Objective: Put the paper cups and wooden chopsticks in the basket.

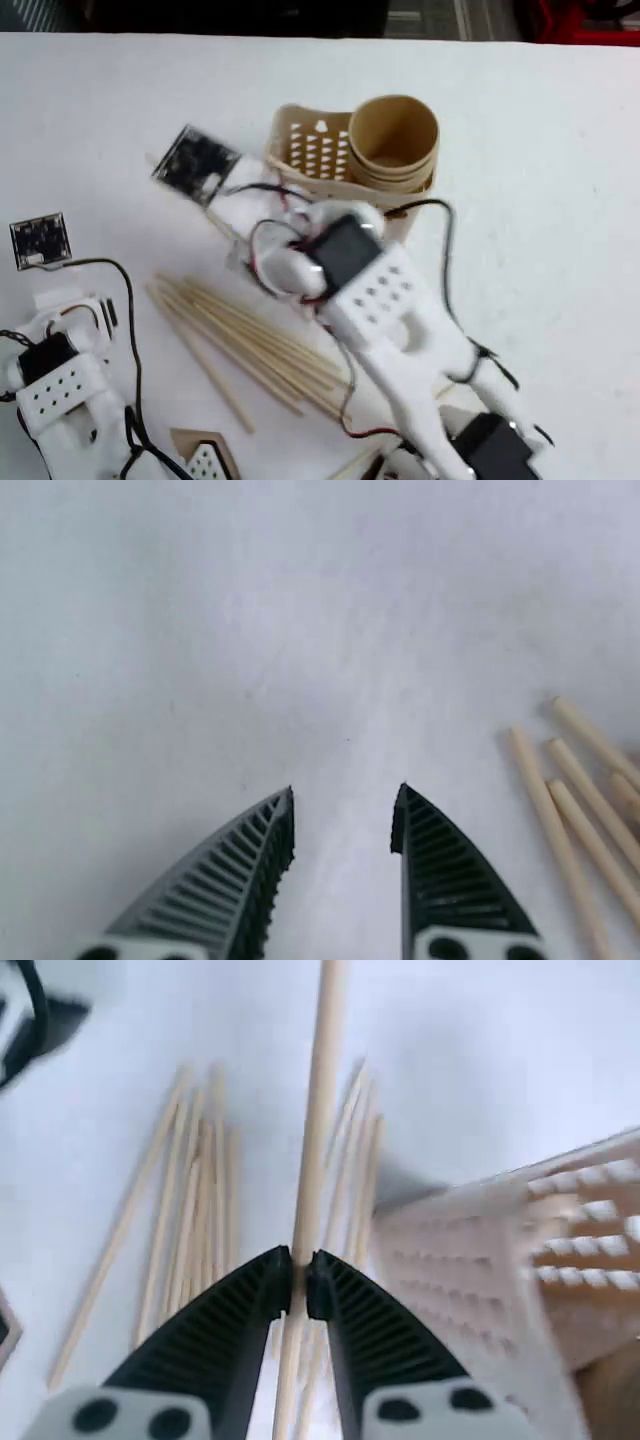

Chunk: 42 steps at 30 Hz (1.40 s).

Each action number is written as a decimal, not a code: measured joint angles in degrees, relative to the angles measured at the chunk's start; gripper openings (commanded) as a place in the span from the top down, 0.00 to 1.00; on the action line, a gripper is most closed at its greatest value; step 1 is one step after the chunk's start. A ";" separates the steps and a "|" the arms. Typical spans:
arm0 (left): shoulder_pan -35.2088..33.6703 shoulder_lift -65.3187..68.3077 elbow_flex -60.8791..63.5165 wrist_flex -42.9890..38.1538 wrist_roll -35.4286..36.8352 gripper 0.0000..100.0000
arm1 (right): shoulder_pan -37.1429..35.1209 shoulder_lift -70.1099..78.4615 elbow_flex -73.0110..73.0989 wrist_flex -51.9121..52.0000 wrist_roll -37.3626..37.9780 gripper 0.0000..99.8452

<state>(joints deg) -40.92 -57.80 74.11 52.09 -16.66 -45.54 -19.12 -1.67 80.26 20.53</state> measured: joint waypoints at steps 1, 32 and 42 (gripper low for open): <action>0.00 0.00 0.00 0.00 0.00 0.83 | 0.70 -0.79 -1.93 0.00 0.00 0.98; 0.00 0.00 0.00 0.00 0.00 0.83 | 18.64 -2.20 16.35 -50.99 -7.03 0.91; 0.00 0.00 0.00 0.00 0.00 0.83 | 16.62 -12.04 16.44 -42.46 -7.03 0.89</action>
<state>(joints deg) -40.92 -57.80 74.11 52.09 -16.66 -28.92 -31.16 14.77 37.80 13.49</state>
